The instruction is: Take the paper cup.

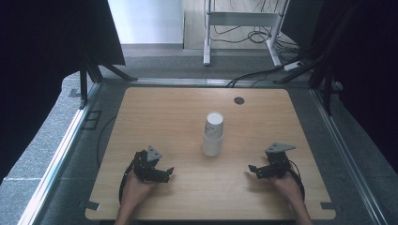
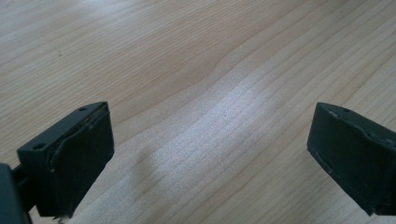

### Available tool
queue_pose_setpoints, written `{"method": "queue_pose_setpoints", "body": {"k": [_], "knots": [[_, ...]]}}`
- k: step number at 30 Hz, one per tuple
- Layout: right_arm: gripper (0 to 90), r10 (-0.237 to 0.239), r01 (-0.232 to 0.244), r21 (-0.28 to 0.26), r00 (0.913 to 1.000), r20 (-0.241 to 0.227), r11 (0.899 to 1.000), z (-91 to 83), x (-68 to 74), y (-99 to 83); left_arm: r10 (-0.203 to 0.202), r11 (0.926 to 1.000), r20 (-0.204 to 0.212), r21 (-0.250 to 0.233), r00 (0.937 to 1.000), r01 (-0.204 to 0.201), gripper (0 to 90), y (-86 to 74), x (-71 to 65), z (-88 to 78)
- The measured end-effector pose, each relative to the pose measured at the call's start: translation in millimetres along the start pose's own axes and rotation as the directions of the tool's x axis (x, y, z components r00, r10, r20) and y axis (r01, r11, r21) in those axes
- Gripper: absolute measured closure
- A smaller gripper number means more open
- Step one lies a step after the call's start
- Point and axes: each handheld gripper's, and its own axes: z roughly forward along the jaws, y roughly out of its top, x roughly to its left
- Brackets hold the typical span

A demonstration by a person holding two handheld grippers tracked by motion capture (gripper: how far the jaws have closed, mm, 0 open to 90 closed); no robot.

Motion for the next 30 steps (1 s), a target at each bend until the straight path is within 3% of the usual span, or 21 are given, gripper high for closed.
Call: {"method": "queue_pose_setpoints", "body": {"k": [21, 30], "knots": [[0.0, -0.019, 0.019, -0.001, 0.9981, -0.059, 1.0, 2.0, 7.0, 3.9, 0.036, 0.9993, 0.012, 0.002, 0.9993, -0.036, 1.4, 3.3, -1.1, -1.6], [0.0, -0.021, 0.02, -0.01, 0.9972, -0.071, 1.0, -4.6, 7.7, 11.9, 0.049, 0.9984, 0.033, -0.031, 0.9983, -0.048, 1.7, 13.7, -2.1, -9.2]]}}
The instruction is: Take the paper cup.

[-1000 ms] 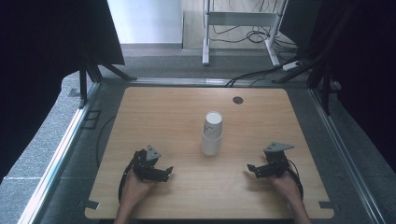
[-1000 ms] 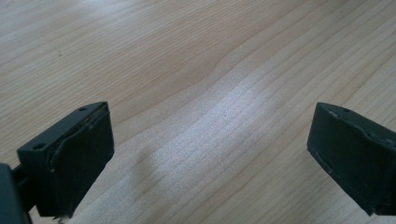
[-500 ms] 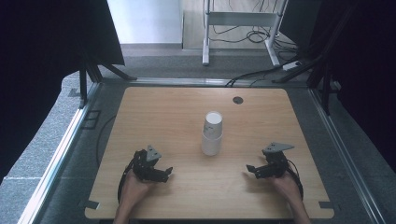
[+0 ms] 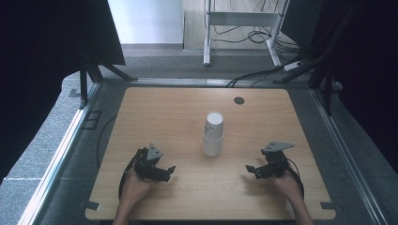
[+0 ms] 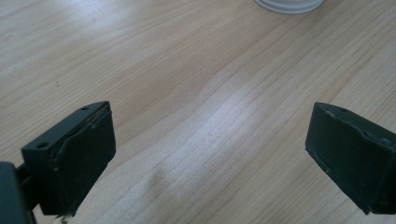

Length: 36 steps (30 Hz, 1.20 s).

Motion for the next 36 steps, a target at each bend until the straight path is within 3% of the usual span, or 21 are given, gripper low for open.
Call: {"method": "queue_pose_setpoints", "body": {"k": [27, 36], "knots": [[0.0, -0.028, 0.028, -0.012, 0.9993, -0.026, 1.0, -12.1, 0.2, 18.9, 0.066, 0.9978, 0.018, -0.01, 0.9977, -0.066, 3.7, 26.9, -6.0, 2.5], [0.7, -0.044, 0.044, -0.009, 0.9981, -0.043, 0.999, -12.8, 3.4, 29.6, 0.086, 0.9963, 0.045, -0.008, 0.9953, -0.086, 3.9, 36.2, -7.7, 5.8]]}}
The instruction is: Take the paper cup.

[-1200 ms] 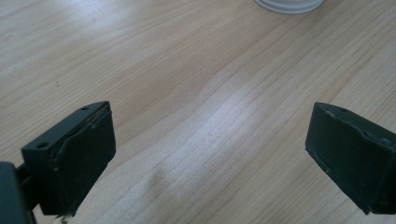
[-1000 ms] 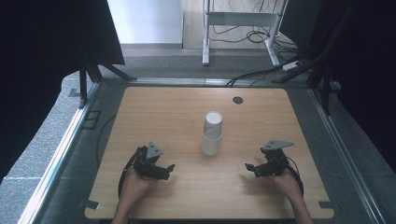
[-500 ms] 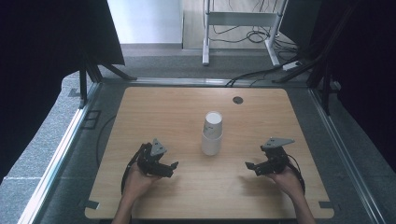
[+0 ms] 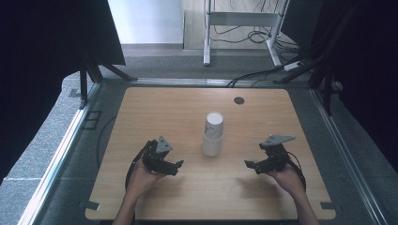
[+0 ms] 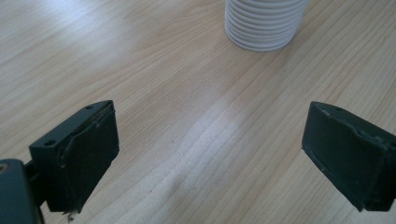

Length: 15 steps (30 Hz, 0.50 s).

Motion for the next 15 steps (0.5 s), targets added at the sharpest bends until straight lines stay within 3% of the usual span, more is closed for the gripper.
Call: {"method": "queue_pose_setpoints", "body": {"k": [15], "knots": [[1.4, -0.026, 0.027, 0.011, 0.9994, -0.024, 1.0, 4.2, 2.6, 14.3, 0.018, 0.9998, 0.032, -0.011, 0.9993, -0.018, 5.3, 14.7, -2.9, 9.3]]}}
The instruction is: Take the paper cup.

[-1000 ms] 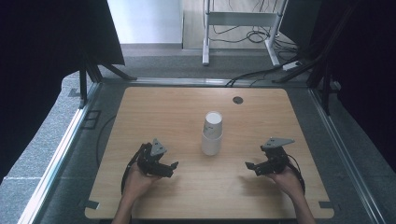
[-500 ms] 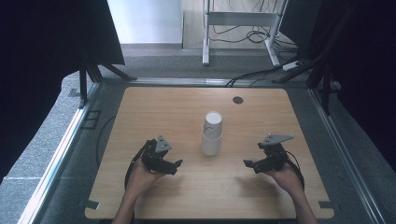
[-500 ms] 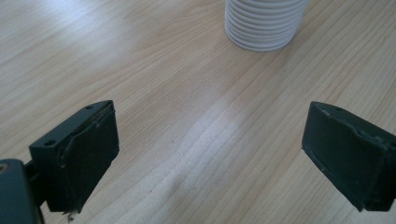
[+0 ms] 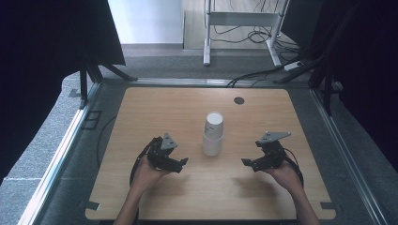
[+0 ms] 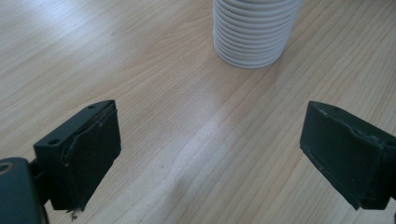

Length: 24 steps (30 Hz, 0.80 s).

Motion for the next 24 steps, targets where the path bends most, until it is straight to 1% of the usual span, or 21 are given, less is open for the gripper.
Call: {"method": "queue_pose_setpoints", "body": {"k": [4, 9, 11, 13, 16, 18, 24], "knots": [[1.7, -0.005, 0.005, 0.0, 1.0, -0.008, 1.0, 1.8, 1.1, 4.7, 0.0, 1.0, 0.013, -0.004, 0.9999, 0.0, 5.6, 4.6, -1.6, 4.9], [2.3, -0.014, 0.014, -0.004, 0.9998, -0.013, 1.0, 4.0, 3.0, 11.3, 0.018, 0.9998, 0.024, -0.008, 0.9995, -0.017, 5.8, 12.5, -3.9, 10.7], [2.6, -0.016, 0.016, -0.007, 0.9996, -0.021, 1.0, 5.6, 4.0, 14.8, 0.031, 0.9995, 0.032, -0.01, 0.999, -0.031, 5.9, 17.5, -4.8, 14.4], [2.7, -0.02, 0.019, -0.006, 0.9996, -0.021, 1.0, 6.3, 4.4, 15.9, 0.033, 0.9994, 0.033, -0.011, 0.9989, -0.033, 6.0, 18.7, -5.0, 15.4], [3.1, -0.028, 0.028, -0.006, 0.9993, -0.026, 1.0, 8.7, 6.0, 20.9, 0.051, 0.9987, 0.036, -0.009, 0.9981, -0.051, 6.0, 25.3, -6.1, 20.9], [3.2, -0.029, 0.029, -0.005, 0.9992, -0.028, 1.0, 9.0, 6.2, 22.0, 0.056, 0.9984, 0.035, -0.008, 0.9978, -0.056, 6.0, 27.2, -6.5, 22.5], [3.9, -0.04, 0.04, -0.009, 0.9983, -0.043, 0.999, 11.4, 9.0, 33.0, 0.065, 0.9978, 0.052, -0.017, 0.9966, -0.064, 6.0, 35.5, -7.0, 29.7]]}}
